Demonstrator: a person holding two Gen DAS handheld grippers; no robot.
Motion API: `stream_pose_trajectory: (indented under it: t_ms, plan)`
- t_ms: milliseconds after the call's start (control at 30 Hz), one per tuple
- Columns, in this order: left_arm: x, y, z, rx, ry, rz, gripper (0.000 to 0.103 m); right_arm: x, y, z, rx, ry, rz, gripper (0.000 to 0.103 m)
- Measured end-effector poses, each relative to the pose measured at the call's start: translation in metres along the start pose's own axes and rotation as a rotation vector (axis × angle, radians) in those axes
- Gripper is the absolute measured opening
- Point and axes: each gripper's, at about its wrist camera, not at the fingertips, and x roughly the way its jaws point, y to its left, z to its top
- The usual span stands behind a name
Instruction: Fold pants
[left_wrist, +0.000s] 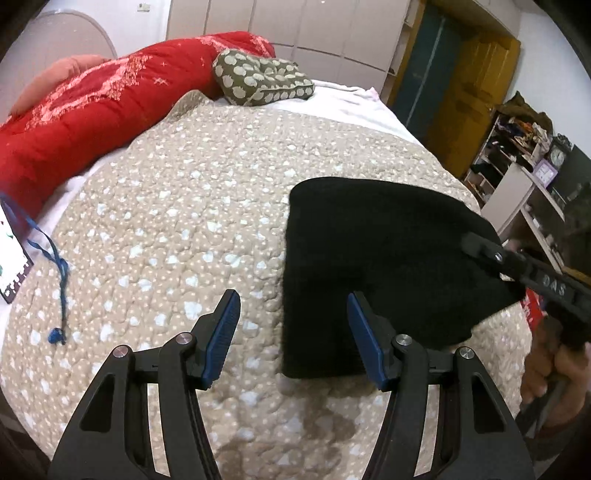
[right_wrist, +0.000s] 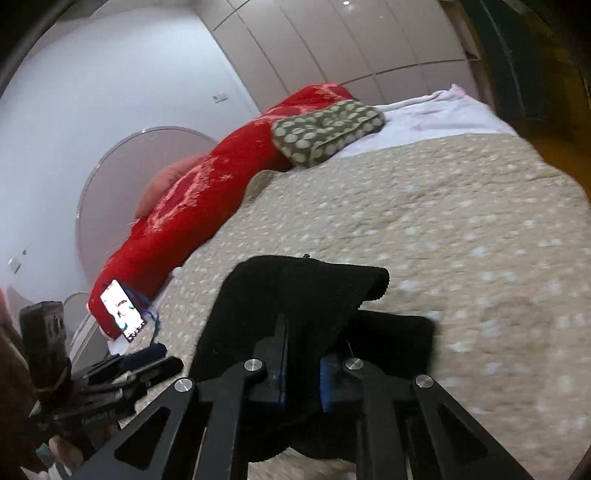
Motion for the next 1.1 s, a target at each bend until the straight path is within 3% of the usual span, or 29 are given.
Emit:
stream_pose_trajectory:
  t_ms: [133, 200, 300, 367, 433, 533, 633, 700, 800, 967, 1100]
  plan:
    - [0.022, -0.005, -0.002, -0.002, 0.047, 0.026, 0.06, 0.022, -0.028, -0.008, 0.022, 0.064, -0.123, 0.015]
    - [0.026, -0.004, 0.0, -0.014, 0.056, 0.02, 0.06, 0.034, -0.039, -0.012, 0.03, 0.112, -0.143, 0.024]
    - [0.027, -0.006, 0.009, -0.015, 0.049, 0.033, 0.06, 0.011, -0.038, 0.0, 0.025, 0.085, -0.148, 0.038]
    - [0.03, -0.008, 0.016, -0.005, 0.047, 0.043, 0.06, -0.013, -0.034, 0.01, 0.009, 0.015, -0.2, 0.038]
    - [0.036, -0.014, 0.023, 0.014, 0.046, 0.045, 0.06, -0.023, -0.026, 0.015, 0.005, -0.017, -0.159, 0.038]
    - [0.049, -0.019, 0.032, 0.019, 0.056, 0.062, 0.06, -0.012, -0.012, 0.016, -0.031, 0.032, -0.1, 0.038]
    - [0.066, -0.022, 0.039, 0.013, 0.084, 0.068, 0.062, 0.018, -0.002, 0.01, -0.079, 0.088, -0.177, 0.038]
    - [0.074, -0.024, 0.042, 0.009, 0.087, 0.077, 0.071, 0.032, -0.007, 0.005, -0.073, 0.117, -0.201, 0.038]
    - [0.082, -0.025, 0.043, 0.013, 0.089, 0.085, 0.072, 0.052, -0.026, -0.001, -0.044, 0.164, -0.227, 0.038]
    - [0.087, -0.025, 0.045, 0.01, 0.089, 0.087, 0.077, 0.055, -0.031, 0.004, -0.042, 0.162, -0.202, 0.038]
    - [0.087, -0.026, 0.045, 0.013, 0.089, 0.095, 0.077, 0.03, -0.024, 0.008, -0.028, 0.159, -0.191, 0.038]
